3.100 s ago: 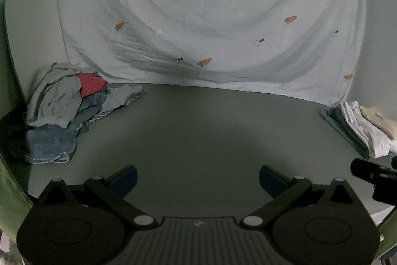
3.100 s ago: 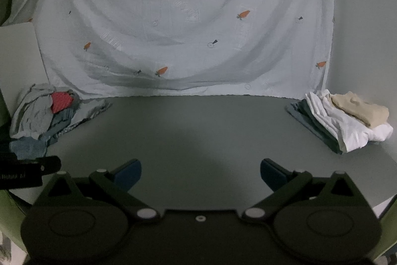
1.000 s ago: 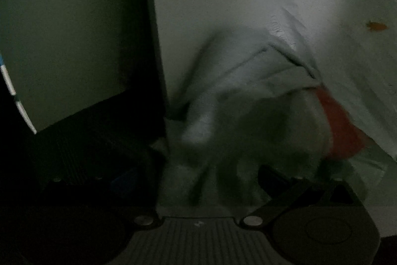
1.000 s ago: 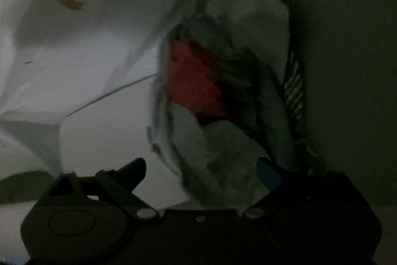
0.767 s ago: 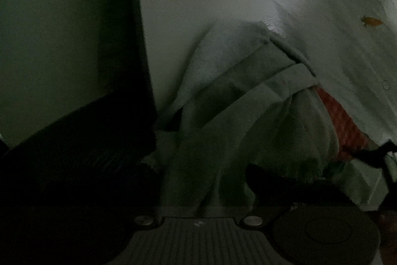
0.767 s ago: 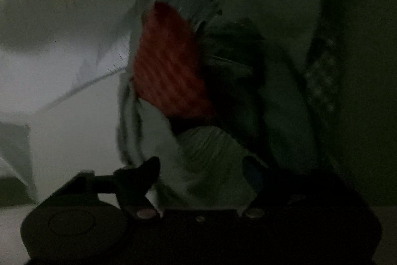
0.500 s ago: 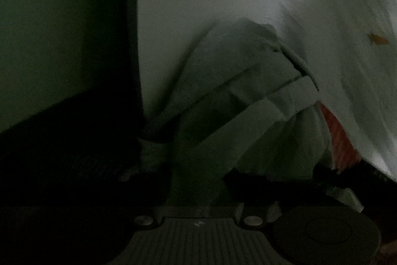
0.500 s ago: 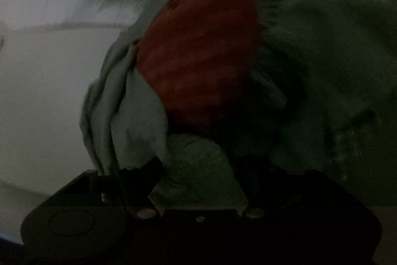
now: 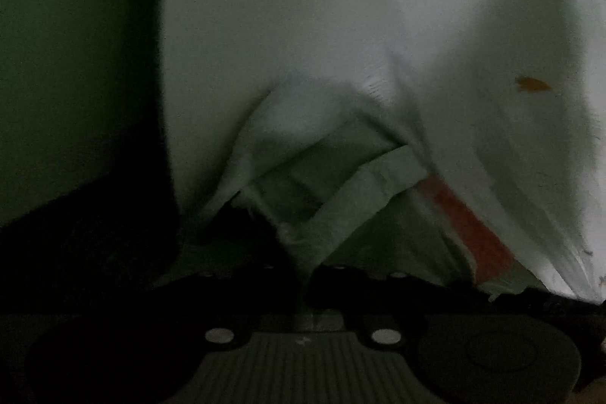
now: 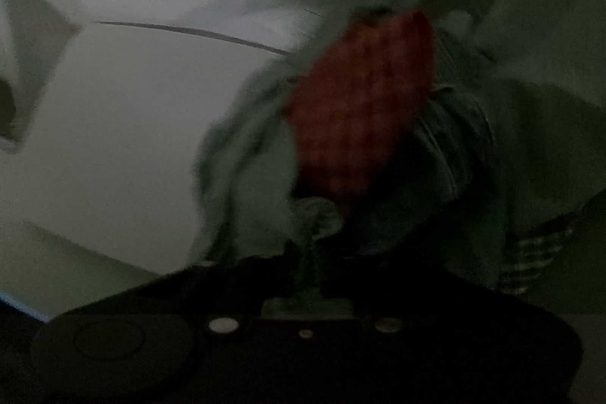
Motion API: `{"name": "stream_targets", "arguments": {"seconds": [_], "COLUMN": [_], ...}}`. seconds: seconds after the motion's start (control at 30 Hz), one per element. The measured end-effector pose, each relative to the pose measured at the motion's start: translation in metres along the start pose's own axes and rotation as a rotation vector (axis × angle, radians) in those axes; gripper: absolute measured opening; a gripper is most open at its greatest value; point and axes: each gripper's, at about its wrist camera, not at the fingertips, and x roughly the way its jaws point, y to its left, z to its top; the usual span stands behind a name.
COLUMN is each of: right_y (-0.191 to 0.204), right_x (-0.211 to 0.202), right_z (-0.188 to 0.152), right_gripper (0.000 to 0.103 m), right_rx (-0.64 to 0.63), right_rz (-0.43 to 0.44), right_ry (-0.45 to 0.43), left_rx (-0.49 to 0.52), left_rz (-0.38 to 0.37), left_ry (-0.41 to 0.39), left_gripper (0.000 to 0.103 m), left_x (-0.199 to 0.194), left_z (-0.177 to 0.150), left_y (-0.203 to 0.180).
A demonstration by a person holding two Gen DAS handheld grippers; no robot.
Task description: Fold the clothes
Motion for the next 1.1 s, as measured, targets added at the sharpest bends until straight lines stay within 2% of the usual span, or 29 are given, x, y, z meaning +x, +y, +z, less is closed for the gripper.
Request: {"name": "stream_targets", "arguments": {"seconds": [0.2, 0.3, 0.47, 0.53, 0.6, 0.67, 0.73, 0.77, 0.8, 0.83, 0.87, 0.93, 1.0, 1.1], "right_y": [0.035, 0.038, 0.035, 0.036, 0.038, 0.039, 0.037, 0.034, 0.028, 0.021, 0.012, -0.018, -0.049, -0.093], "right_x": [-0.077, -0.140, -0.273, -0.336, -0.417, -0.496, -0.572, -0.603, -0.630, -0.657, -0.673, -0.699, -0.722, -0.736], "right_z": [0.004, 0.009, 0.014, 0.019, 0.012, 0.002, -0.011, -0.020, -0.026, -0.032, -0.034, -0.053, -0.081, -0.119], "right_gripper": [0.006, 0.006, 0.006, 0.006, 0.006, 0.006, 0.006, 0.006, 0.008, 0.011, 0.023, 0.026, 0.030, 0.033], "right_rx": [-0.075, -0.067, -0.067, -0.093, -0.151, -0.197, -0.239, -0.244, -0.238, -0.229, -0.212, -0.153, -0.088, 0.058], "right_rz": [0.071, 0.098, 0.121, 0.108, 0.083, 0.022, -0.073, -0.158, -0.287, -0.422, -0.536, -0.795, -0.880, -0.899], "right_ry": [-0.127, -0.223, -0.445, -0.558, -0.699, -0.841, -0.977, -1.033, -1.040, -1.036, -1.003, -0.962, -0.944, -0.884], "left_rx": [0.011, 0.049, 0.079, 0.101, 0.123, 0.132, 0.114, 0.118, 0.134, 0.150, 0.178, 0.232, 0.213, 0.154], "left_rz": [-0.106, -0.160, -0.334, -0.425, -0.529, -0.637, -0.722, -0.744, -0.746, -0.747, -0.735, -0.654, -0.569, -0.427], "left_ry": [-0.094, -0.146, -0.186, -0.167, -0.122, -0.038, 0.105, 0.177, 0.248, 0.319, 0.373, 0.423, 0.434, 0.415], "left_gripper": [0.003, 0.003, 0.003, 0.003, 0.003, 0.004, 0.015, 0.021, 0.025, 0.025, 0.025, 0.029, 0.036, 0.044], "left_x": [-0.056, -0.091, -0.156, -0.179, -0.200, -0.204, -0.204, -0.202, -0.199, -0.196, -0.193, -0.184, -0.172, -0.159], "left_z": [-0.003, -0.012, -0.056, -0.082, -0.114, -0.149, -0.188, -0.206, -0.222, -0.239, -0.252, -0.269, -0.274, -0.276], "left_y": [-0.039, -0.077, -0.159, -0.201, -0.242, -0.283, -0.317, -0.331, -0.342, -0.353, -0.362, -0.369, -0.360, -0.338]}}
